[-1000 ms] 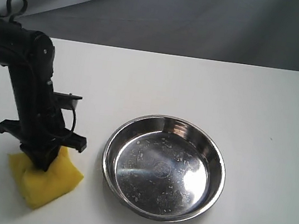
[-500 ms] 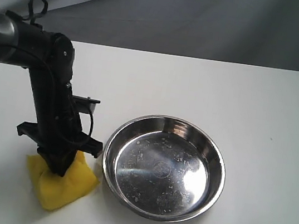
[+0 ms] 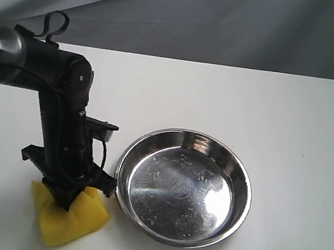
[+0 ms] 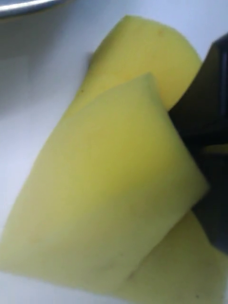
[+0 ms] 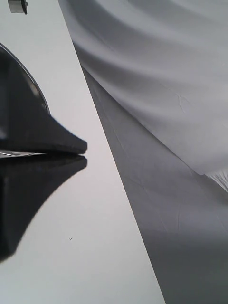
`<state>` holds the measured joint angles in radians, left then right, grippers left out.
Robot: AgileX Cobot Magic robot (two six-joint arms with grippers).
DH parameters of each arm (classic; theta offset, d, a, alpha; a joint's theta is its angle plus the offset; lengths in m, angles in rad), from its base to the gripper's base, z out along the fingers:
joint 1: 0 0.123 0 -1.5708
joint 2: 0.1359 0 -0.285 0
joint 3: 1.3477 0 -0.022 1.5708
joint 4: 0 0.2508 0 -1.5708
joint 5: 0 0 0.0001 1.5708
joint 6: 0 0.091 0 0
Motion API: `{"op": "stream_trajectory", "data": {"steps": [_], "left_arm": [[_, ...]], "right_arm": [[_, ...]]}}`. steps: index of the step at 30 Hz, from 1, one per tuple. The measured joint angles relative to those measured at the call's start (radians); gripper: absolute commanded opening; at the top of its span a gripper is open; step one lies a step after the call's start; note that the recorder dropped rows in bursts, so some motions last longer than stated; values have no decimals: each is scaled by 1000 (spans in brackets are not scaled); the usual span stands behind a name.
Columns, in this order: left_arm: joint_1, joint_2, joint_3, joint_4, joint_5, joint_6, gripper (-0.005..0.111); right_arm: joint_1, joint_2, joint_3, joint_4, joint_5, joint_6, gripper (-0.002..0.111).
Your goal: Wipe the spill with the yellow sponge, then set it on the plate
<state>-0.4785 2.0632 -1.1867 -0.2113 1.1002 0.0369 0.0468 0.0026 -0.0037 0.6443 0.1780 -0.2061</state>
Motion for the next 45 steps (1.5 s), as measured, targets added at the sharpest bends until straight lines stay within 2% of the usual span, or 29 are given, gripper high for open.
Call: {"op": "stream_trajectory", "data": {"steps": [4,11,19,26,35,45], "left_arm": [[57,0,9,-59,-7,-12,0],[202,7,19,-189,2,-17,0],[321,10,21,-211,4,-17,0],[329,-22,32,-167,-55,-20,0],[350,-173,41,-1,-356,-24,0],[352,-357,41,8,-364,-17,0]], "right_arm": [[0,0,0,19,0,0,0],[0,0,0,32,0,0,0],[0,0,0,32,0,0,0],[0,0,0,32,0,0,0],[0,0,0,32,0,0,0],[0,0,0,32,0,0,0]]}}
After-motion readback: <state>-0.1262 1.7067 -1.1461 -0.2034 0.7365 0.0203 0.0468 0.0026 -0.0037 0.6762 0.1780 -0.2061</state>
